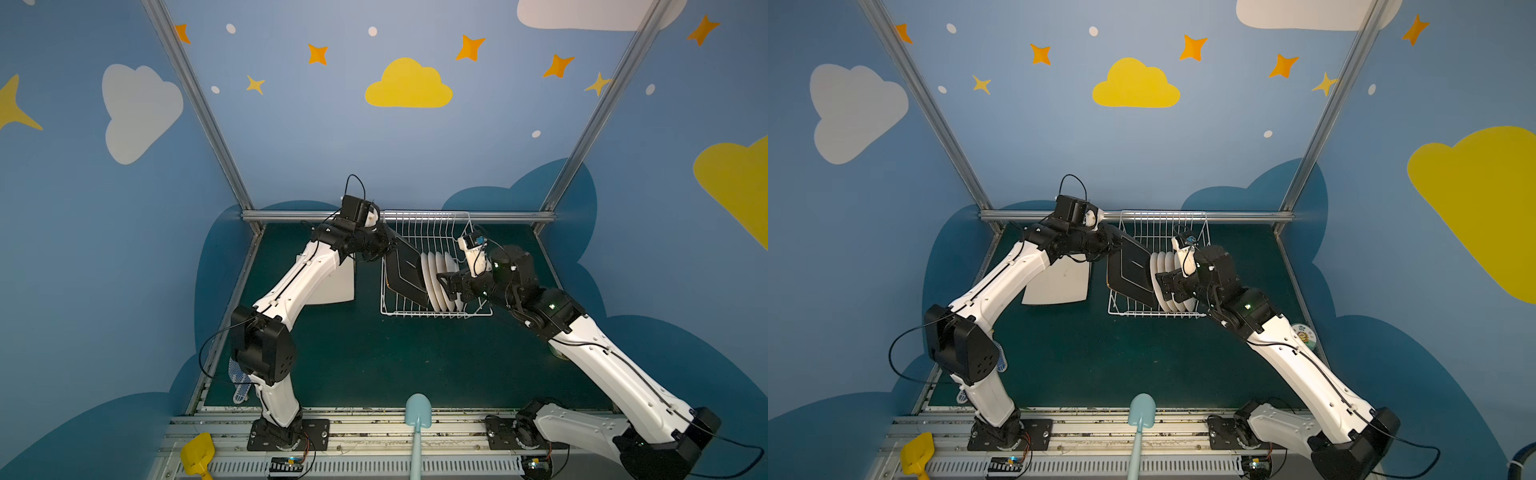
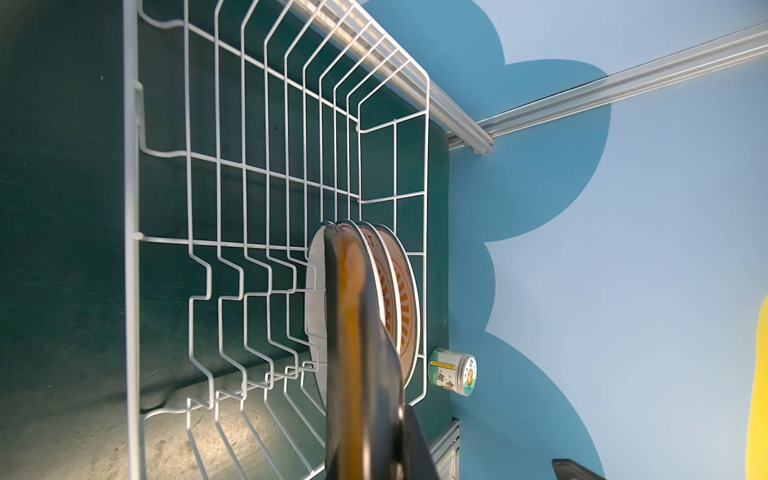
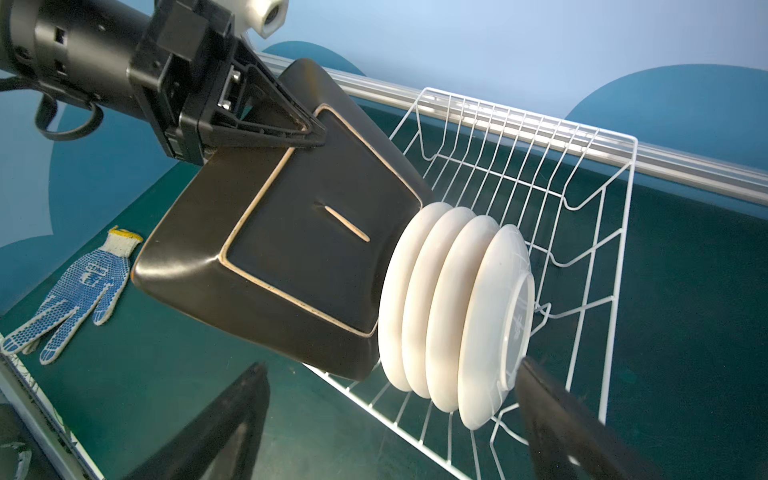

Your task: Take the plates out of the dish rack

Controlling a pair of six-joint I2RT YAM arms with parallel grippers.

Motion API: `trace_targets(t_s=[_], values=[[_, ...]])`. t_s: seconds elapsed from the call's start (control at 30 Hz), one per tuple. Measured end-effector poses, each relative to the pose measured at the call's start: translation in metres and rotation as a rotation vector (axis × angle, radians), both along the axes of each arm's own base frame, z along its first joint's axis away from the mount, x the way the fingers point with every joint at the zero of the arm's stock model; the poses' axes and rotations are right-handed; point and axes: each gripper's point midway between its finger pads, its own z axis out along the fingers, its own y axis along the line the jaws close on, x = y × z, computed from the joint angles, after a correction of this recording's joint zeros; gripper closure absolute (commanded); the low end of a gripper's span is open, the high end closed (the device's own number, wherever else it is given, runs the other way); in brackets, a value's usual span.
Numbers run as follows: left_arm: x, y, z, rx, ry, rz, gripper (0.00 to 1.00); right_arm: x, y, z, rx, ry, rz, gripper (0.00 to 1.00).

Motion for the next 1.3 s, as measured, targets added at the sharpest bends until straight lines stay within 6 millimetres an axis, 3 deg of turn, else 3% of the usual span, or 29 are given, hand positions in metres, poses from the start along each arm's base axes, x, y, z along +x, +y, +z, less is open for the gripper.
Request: trace_targets(t_s=[0.53,0.77,0.93,1.07,1.3], values=[[-0.016,0.04,0.035,-0.003,-0.07,0.035,0.97,0.001,0.001,0.005,0.017,-0.007,0.0,0.08],[-0.019,0.048,0.047,0.043,-0.175,-0.013,0.97,0.002,0.005,0.008,0.038,0.002,0.005,0.08],[-0.024,0.052,0.058,0.138,-0.325,-0.088,0.97,0.008,0.005,0.021,0.097,0.03,-0.014,0.08],[-0.04,0.059,0.074,0.239,-0.502,-0.139,0.97,0.019,-0.001,0.03,0.176,0.092,-0.055,0.08],[-0.061,0.069,0.092,0.46,-0.826,-0.199,0.97,0.028,-0.007,0.027,0.32,0.226,-0.097,0.08]])
